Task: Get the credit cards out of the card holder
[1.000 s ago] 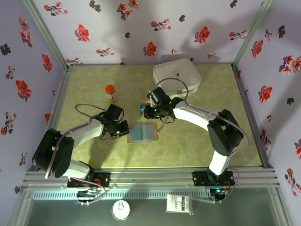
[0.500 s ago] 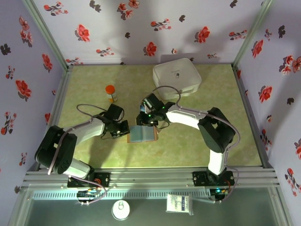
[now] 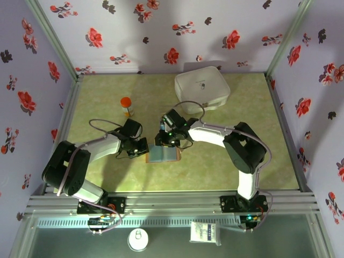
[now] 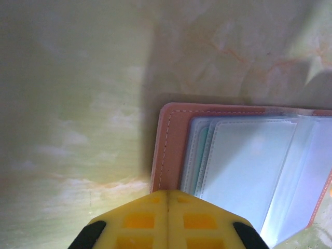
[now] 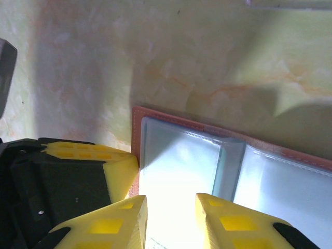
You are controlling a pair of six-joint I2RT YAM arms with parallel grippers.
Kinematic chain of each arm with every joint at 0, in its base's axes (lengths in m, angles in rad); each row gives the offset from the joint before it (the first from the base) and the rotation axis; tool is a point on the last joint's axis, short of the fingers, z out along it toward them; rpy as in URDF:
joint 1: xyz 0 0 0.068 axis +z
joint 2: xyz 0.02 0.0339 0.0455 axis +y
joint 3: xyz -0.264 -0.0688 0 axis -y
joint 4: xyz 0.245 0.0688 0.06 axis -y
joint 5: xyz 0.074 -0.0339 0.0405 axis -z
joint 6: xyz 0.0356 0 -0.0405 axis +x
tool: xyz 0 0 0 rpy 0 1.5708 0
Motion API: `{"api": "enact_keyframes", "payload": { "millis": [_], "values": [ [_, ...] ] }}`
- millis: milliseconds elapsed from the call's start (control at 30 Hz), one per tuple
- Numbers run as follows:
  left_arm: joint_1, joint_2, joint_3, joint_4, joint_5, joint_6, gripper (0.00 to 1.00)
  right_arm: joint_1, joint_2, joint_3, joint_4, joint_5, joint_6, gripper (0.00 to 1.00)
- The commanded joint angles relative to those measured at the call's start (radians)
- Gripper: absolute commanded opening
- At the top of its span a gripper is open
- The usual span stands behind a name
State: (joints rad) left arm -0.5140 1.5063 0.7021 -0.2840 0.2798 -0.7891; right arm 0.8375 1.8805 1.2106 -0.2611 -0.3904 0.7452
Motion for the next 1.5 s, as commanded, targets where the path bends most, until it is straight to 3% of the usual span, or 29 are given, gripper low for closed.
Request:
{"api": "enact_keyframes", "payload": {
  "millis": [0,300,1467],
  "values": [
    [0.012,0.014,0.001,-0.009,0.010,0.026,0.00,0.016,0.026,-0.008,-0.012,-0.023,0.023,0.31],
    [0.014,0.015,-0.006,-0.013,0.009,0.026,0.00,0.043,0.050,-0.005,-0.004,-0.029,0.042,0.26],
    [0.021,0.031,0.006,-0.033,0.006,0.037,0.00,0.037,0.023,-0.038,-0.107,0.101,-0.003,0.26]
  ]
}}
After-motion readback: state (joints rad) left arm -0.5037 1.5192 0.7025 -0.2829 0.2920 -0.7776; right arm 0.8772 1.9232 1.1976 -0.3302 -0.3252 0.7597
